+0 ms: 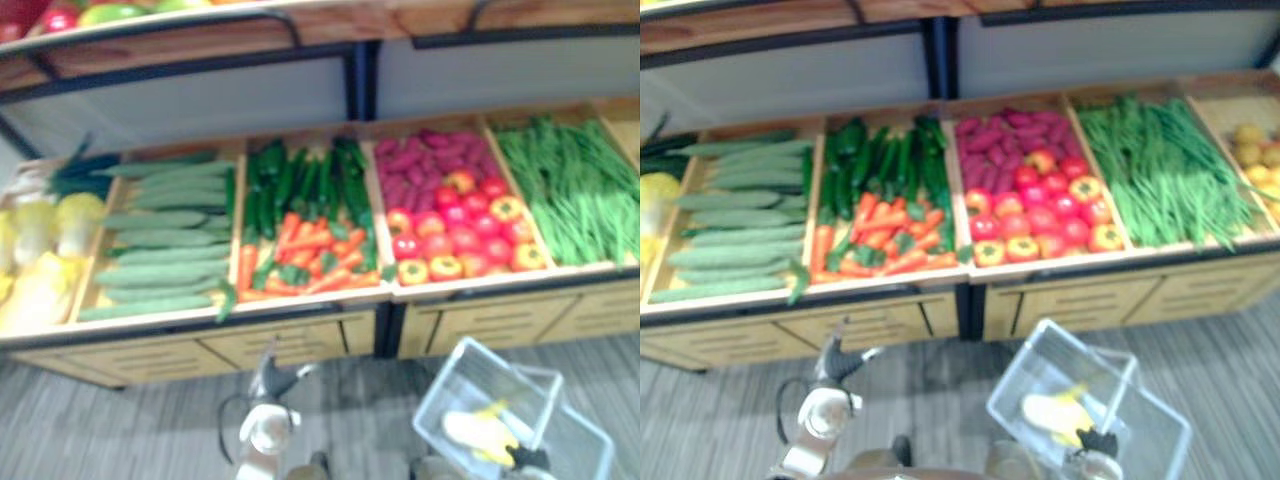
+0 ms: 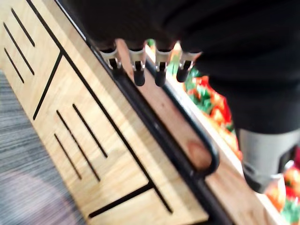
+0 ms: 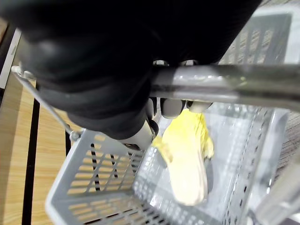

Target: Pick vegetable in the basket

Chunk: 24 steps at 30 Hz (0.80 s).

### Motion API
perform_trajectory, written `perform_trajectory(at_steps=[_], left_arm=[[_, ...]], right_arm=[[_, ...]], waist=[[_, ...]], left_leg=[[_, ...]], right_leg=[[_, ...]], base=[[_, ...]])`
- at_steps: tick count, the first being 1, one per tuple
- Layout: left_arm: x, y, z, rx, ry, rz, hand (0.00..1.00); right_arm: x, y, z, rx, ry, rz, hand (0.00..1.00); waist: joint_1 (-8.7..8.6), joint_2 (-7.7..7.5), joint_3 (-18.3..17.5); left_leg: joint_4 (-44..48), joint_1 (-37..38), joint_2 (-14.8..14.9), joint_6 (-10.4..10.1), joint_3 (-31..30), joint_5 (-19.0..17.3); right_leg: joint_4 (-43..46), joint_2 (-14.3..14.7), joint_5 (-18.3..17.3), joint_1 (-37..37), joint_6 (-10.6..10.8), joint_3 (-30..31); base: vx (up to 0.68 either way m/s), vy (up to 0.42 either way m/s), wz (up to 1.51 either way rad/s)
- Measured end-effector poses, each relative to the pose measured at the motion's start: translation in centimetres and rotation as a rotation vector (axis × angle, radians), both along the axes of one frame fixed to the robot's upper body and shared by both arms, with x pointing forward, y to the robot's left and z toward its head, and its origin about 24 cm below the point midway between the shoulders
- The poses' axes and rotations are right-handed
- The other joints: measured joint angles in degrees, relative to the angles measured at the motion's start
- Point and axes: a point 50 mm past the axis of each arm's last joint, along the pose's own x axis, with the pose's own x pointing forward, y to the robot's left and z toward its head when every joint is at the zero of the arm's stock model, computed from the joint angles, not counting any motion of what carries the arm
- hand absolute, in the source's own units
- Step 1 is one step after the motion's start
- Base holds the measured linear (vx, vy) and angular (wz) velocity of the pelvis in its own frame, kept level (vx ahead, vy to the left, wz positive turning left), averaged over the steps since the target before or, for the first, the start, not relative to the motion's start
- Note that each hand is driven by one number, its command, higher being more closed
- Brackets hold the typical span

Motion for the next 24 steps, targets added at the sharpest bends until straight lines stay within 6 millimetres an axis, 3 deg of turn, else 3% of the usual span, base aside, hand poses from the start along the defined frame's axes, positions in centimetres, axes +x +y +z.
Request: perform_trajectory(at_steps=[2,5,7,11,17,19,24], left_arm=[[0.6,1.0,1.3,-0.001,-0.072,0.036,0.0],[1.2,2.4,2.5,0.027,-0.121,0.07,0.0],[2.4,3.5,4.4,0.078,-0.195,0.056,0.0],[5.0,4.0,8.4,0.138,-0.353,0.015,0.0],[8.4,4.8,12.6,0.242,-0.494,-0.009,0.0],[10.0,4.3,14.5,0.277,-0.551,-0.031,0.0],[12.5,2.7,16.0,0.38,-0.556,-0.102,0.0]], right_arm=[[-1.2,-0.7,-0.3,-0.004,0.033,-0.064,1.0],[-2.9,-0.7,-0.7,0.009,0.071,-0.115,1.0],[-4.1,-0.7,-1.0,0.024,0.095,-0.173,1.0],[-5.2,-0.8,-1.1,0.028,0.119,-0.224,1.0],[-4.1,-0.7,-0.9,0.023,0.097,-0.191,1.0],[-3.1,-1.0,-0.7,0.012,0.071,-0.177,1.0],[-1.7,-1.0,-0.4,0.004,0.033,-0.162,1.0]], waist=[[0.49,0.57,-0.37],[-0.07,0.11,-0.88],[-0.51,-0.25,-1.77],[-0.79,-0.41,-1.93],[-2.29,0.29,-1.76],[-3.18,1.28,-1.54],[-3.76,1.61,-0.56]], left_leg=[[-0.64,1.06,-0.18,-0.28,4.77,0.77],[-5.6,3.48,-2.37,-0.38,3.13,2.86],[-11.83,4.98,-4.2,-0.05,2.36,6.29],[-13.93,6.47,-4.99,0.08,1.77,7.49],[-14.38,5.77,-4.06,-0.18,3.48,7.9],[-14.41,2.5,-3.16,-0.09,4.99,8.33],[-14.39,-0.23,-2.22,-0.52,8.61,9.14]], right_leg=[[-1.08,-0.71,0.06,1.92,0.08,-0.96],[-3.87,-1.2,0.56,3.98,0.85,-2.04],[-5.12,-1.62,1.06,3.84,1.16,-3.15],[-6.71,-1.57,1.65,5.63,0.93,-3.4],[-7.26,-0.22,2.26,3.72,0.21,-1.51],[-7.46,0.63,3.54,0.46,0.04,-0.17],[-7.57,1.75,5.68,-4.0,-0.33,3.41]], base=[[0.1,0.031,0.31],[0.07,0.048,0.27],[0.06,0.063,0.28],[0.04,0.038,0.13],[-0.07,-0.001,-0.15],[-0.08,-0.001,-0.26],[-0.02,0.008,-0.37]])
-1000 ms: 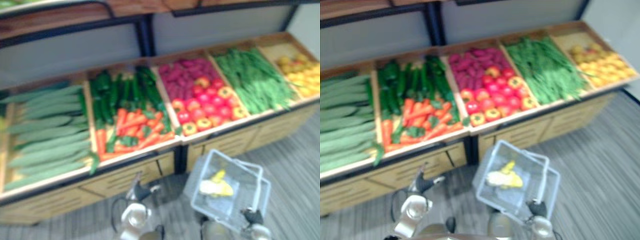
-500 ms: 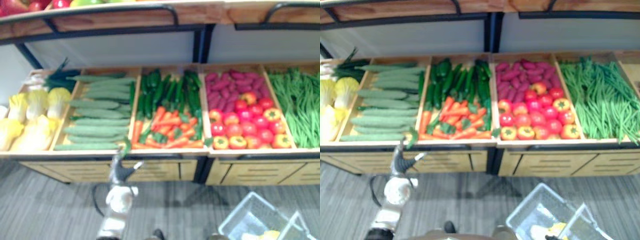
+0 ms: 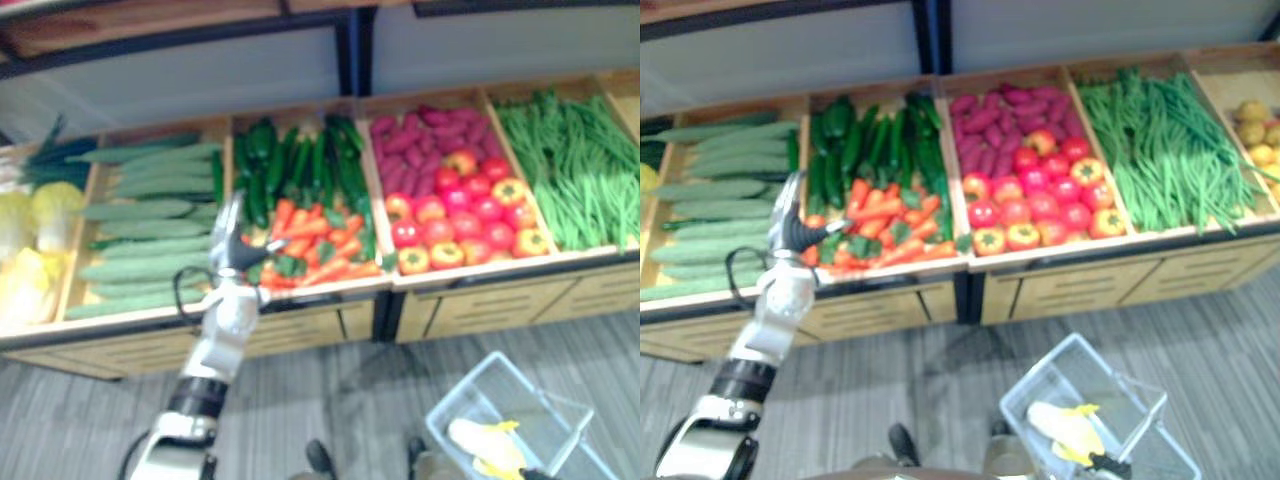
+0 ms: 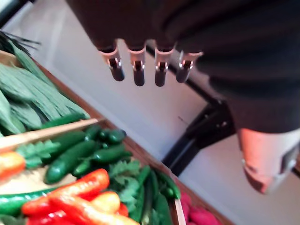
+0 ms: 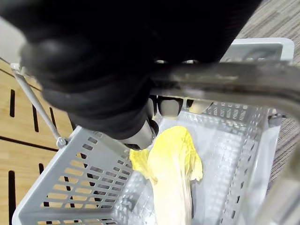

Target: Pick vegetable in the basket

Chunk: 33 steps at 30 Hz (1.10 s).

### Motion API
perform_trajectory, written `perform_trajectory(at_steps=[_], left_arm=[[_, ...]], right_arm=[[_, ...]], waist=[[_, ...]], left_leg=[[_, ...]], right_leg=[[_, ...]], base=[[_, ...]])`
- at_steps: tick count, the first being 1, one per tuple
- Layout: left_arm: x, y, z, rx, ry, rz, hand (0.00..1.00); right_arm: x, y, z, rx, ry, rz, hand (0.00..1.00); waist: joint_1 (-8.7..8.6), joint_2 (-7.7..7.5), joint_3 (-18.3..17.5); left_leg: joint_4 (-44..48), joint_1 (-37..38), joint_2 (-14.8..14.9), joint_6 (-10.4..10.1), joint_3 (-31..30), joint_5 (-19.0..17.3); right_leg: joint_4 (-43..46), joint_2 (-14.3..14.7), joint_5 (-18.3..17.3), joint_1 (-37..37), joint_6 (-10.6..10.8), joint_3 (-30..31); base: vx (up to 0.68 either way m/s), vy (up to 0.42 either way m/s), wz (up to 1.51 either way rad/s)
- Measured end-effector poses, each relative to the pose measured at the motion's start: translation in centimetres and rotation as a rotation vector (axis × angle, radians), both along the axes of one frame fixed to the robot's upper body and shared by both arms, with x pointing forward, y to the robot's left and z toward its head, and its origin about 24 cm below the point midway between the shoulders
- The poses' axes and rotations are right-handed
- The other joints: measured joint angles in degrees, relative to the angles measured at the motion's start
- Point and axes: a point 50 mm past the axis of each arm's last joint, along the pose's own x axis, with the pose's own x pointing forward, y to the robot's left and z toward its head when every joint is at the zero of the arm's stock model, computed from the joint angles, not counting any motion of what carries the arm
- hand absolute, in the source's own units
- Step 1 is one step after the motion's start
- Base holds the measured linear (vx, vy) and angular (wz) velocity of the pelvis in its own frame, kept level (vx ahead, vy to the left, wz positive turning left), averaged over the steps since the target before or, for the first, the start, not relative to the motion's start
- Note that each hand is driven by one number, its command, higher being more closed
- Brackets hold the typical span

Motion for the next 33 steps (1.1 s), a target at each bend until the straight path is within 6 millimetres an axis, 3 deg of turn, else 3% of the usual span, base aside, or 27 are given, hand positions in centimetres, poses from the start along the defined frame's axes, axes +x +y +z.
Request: perform_trajectory(at_steps=[6,11,18,19,23,28,33], left_arm=[[3.1,-1.7,2.9,0.092,-0.03,-0.02,0.0],[4.6,-0.8,5.0,0.127,-0.041,0.033,0.0],[6.7,0.9,8.1,0.194,-0.026,0.138,0.0],[6.8,0.9,8.3,0.196,-0.027,0.145,1.0],[7.4,0.5,11.0,0.23,-0.084,0.158,1.0],[7.6,1.1,13.7,0.239,-0.137,0.185,1.0],[7.6,1.0,14.0,0.324,-0.138,0.188,1.0]], right_arm=[[1.8,-0.2,0.9,-0.049,-0.059,0.032,1.0],[3.7,0.0,2.0,-0.088,-0.139,0.071,1.0],[7.0,0.4,3.6,-0.126,-0.257,0.094,1.0],[7.5,0.4,3.8,-0.129,-0.271,0.097,1.0],[9.0,1.0,4.5,-0.126,-0.334,0.121,1.0],[9.9,1.4,5.0,-0.126,-0.37,0.148,1.0],[10.5,1.8,5.3,-0.127,-0.399,0.163,1.0]], waist=[[0.01,0.12,3.63],[0.2,-0.56,6.21],[0.58,-1.17,11.24],[0.54,-1.23,11.87],[0.75,-1.64,14.29],[1.01,-1.82,14.47],[0.9,-1.91,14.52]], left_leg=[[0.01,-3.99,0.47,0.31,2.77,0.69],[0.03,-6.74,0.64,-0.02,5.96,0.4],[0.42,-11.23,0.26,1.03,8.96,1.32],[0.42,-11.79,0.32,1.03,9.12,1.32],[0.42,-13.02,0.8,0.99,11.99,1.53],[0.42,-13.71,1.22,0.99,13.81,1.53],[0.42,-13.72,1.47,0.98,13.95,1.52]], right_leg=[[0.73,0.26,1.37,-5.4,-0.1,1.95],[1.99,-0.22,1.53,-9.45,0.13,3.11],[2.51,-0.53,2.22,-15.13,0.52,4.73],[2.51,-0.48,2.4,-15.8,0.47,4.84],[2.57,-0.1,2.88,-17.48,0.41,5.48],[2.9,0.42,2.89,-18.65,0.42,6.41],[2.91,0.66,2.9,-18.71,0.43,6.52]], base=[[0.0,0.002,-0.15],[0.03,0.011,-0.09],[0.07,0.011,-0.03],[0.1,-0.002,-0.1],[0.1,-0.005,-0.07],[0.09,-0.02,-0.05],[0.1,-0.033,-0.01]])
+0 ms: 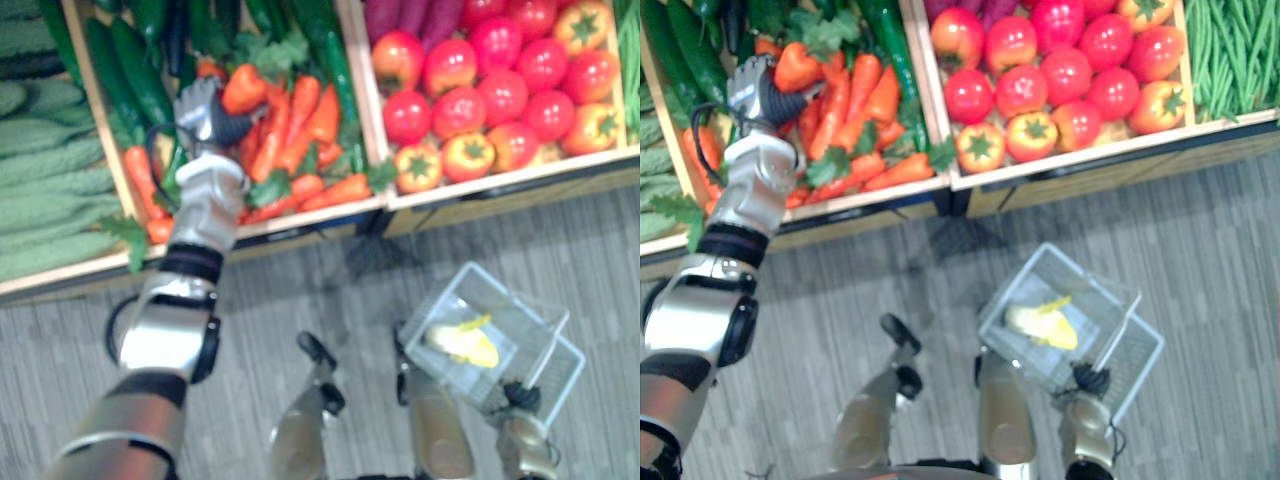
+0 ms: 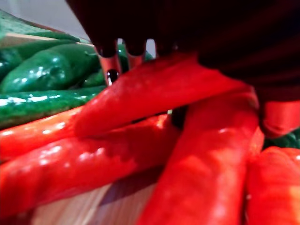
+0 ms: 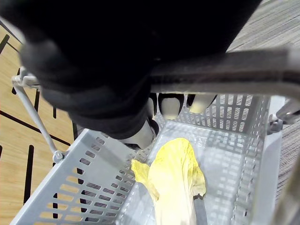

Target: Pick vegetable in the basket

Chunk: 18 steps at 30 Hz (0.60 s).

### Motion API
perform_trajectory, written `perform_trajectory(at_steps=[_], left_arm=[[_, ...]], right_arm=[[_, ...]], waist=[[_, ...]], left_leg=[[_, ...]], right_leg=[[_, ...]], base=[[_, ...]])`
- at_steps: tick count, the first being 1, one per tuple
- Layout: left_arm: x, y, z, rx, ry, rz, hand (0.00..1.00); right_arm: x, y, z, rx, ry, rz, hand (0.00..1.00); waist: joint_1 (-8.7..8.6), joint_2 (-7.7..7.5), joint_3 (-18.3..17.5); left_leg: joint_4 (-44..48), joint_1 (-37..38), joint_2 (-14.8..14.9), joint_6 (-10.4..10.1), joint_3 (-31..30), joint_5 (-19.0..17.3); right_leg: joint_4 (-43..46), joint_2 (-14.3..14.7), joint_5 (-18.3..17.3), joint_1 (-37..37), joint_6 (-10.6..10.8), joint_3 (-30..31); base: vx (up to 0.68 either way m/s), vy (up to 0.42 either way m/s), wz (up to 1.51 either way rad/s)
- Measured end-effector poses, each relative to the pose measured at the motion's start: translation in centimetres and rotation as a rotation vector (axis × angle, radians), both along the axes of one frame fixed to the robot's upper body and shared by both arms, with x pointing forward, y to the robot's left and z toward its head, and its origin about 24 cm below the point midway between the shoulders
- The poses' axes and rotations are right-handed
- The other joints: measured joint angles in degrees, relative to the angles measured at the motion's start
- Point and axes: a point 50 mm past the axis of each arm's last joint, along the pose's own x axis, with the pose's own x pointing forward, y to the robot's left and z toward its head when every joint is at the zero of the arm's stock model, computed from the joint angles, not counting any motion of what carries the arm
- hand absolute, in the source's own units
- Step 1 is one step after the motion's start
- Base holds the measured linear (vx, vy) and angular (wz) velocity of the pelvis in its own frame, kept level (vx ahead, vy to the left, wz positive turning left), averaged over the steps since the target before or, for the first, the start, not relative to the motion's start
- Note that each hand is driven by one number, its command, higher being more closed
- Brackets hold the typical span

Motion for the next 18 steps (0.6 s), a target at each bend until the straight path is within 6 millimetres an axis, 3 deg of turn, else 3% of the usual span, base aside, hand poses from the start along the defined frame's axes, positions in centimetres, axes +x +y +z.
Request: perform_trajectory(at_steps=[10,14,18], left_arm=[[0.2,-0.6,-1.7,0.096,0.086,0.013,1.0],[-0.4,-0.6,-0.9,0.082,0.025,0.021,1.0],[-1.7,0.7,0.4,0.088,-0.096,0.079,1.0]], right_arm=[[-0.3,0.6,-0.3,0.0,0.02,0.035,1.0],[-1.6,0.3,-0.9,0.001,0.057,0.025,1.0],[-1.9,0.3,-1.2,0.014,0.067,0.03,1.0]], waist=[[0.11,-0.61,0.39],[1.12,-0.38,0.23],[1.92,-0.36,0.03]], left_leg=[[0.0,5.36,0.31,-0.06,-1.52,0.04],[0.01,7.76,0.39,-0.12,-3.13,0.09],[0.01,9.72,0.19,-0.11,-3.76,0.08]], right_leg=[[-0.12,-0.3,-0.03,6.79,0.01,-3.04],[-0.01,-0.59,-0.13,10.34,-0.04,-5.44],[0.34,-0.93,-0.5,12.88,-0.53,-6.72]], base=[[0.08,-0.038,0.1],[0.04,-0.034,0.26],[0.02,-0.024,0.17]])
